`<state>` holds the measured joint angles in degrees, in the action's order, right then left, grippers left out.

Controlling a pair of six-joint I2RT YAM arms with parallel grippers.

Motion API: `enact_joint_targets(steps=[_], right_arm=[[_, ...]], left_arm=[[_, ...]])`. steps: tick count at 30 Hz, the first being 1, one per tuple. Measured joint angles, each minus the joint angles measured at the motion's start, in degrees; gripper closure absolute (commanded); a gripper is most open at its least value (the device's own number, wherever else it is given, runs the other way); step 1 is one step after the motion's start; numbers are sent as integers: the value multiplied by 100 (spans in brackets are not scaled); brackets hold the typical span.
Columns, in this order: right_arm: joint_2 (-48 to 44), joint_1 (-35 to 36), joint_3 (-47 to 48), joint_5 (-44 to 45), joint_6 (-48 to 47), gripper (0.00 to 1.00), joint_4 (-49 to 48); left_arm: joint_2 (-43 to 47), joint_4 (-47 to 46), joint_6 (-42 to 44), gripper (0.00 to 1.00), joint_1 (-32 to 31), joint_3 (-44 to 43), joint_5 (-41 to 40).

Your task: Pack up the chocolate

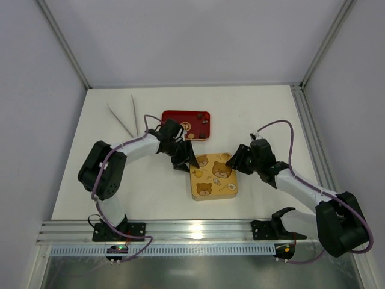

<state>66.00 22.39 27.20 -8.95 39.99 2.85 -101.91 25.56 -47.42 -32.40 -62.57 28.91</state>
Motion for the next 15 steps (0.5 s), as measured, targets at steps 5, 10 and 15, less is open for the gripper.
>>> enact_joint_targets(steps=[5, 10, 15], right_arm=[[-2, 15, 205, 7, -103, 45, 424], [-11, 15, 660, 24, -240, 43, 920], [-129, -4, 1285, 74, -382, 39, 1298]], left_arm=[[0, 546, 332, 42, 63, -310, -361], [0, 1233, 769, 37, 203, -789, -944], [26, 1773, 1209, 33, 380, -1429, -1261]])
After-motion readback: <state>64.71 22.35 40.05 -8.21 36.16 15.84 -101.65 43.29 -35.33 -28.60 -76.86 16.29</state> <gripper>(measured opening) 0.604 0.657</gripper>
